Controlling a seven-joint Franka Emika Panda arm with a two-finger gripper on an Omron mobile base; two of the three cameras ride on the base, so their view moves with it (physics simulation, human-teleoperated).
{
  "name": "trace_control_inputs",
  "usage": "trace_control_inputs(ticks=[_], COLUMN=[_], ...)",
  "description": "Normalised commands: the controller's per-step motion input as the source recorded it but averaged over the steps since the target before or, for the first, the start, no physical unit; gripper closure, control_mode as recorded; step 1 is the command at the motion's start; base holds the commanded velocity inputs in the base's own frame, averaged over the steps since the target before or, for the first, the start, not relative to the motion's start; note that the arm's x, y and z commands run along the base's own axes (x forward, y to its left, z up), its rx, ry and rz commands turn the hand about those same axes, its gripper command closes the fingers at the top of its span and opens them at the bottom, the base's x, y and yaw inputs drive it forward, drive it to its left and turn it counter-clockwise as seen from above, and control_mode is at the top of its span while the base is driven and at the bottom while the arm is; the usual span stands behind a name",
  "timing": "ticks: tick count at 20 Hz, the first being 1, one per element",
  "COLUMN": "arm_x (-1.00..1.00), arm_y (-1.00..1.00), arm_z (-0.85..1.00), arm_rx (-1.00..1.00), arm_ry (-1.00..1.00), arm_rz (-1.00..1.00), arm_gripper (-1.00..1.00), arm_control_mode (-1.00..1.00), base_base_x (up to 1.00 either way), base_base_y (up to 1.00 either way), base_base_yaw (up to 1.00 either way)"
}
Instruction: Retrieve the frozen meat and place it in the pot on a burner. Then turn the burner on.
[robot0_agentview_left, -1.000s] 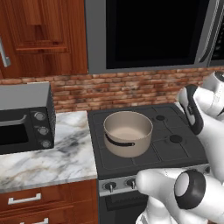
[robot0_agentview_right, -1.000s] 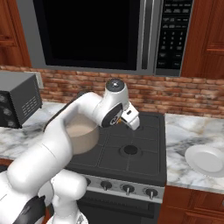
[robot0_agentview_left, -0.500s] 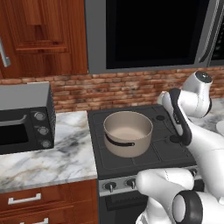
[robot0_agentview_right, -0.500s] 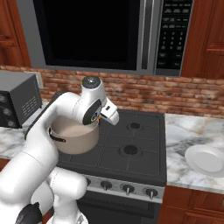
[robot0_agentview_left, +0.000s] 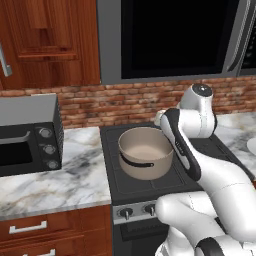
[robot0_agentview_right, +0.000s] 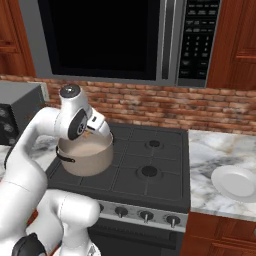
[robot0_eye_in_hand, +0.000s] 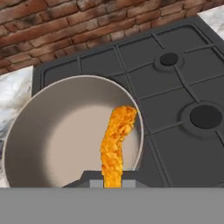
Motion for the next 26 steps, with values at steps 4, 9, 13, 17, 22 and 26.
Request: trace_control_inputs(ticks=[4, 9, 13, 17, 22, 26], arm_x=[-0.01, 0.0, 0.0, 0.0, 0.0, -0.01], arm_y=[0.73, 0.31, 0.0, 0.0, 0.04, 0.07], arm_z=[0.13, -0.01, -0.27, -0.35, -0.16, -0.05], arm_rx=[-0.07, -0.01, 0.0, 0.0, 0.0, 0.0], arm_ry=[0.0, 0.06, 0.12, 0.17, 0.1, 0.04], arm_rz=[0.12, 0.06, 0.0, 0.0, 0.0, 0.0], arm_gripper=[1.0, 1.0, 1.0, 1.0, 1.0, -1.0], arm_control_mode=[-1.0, -1.0, -1.0, -1.0, -1.0, -1.0], base_base_x=[0.0, 0.0, 0.0, 0.0, 0.0, 0.0], base_base_y=[0.0, 0.0, 0.0, 0.0, 0.0, 0.0], base_base_yaw=[0.0, 0.0, 0.0, 0.0, 0.0, 0.0])
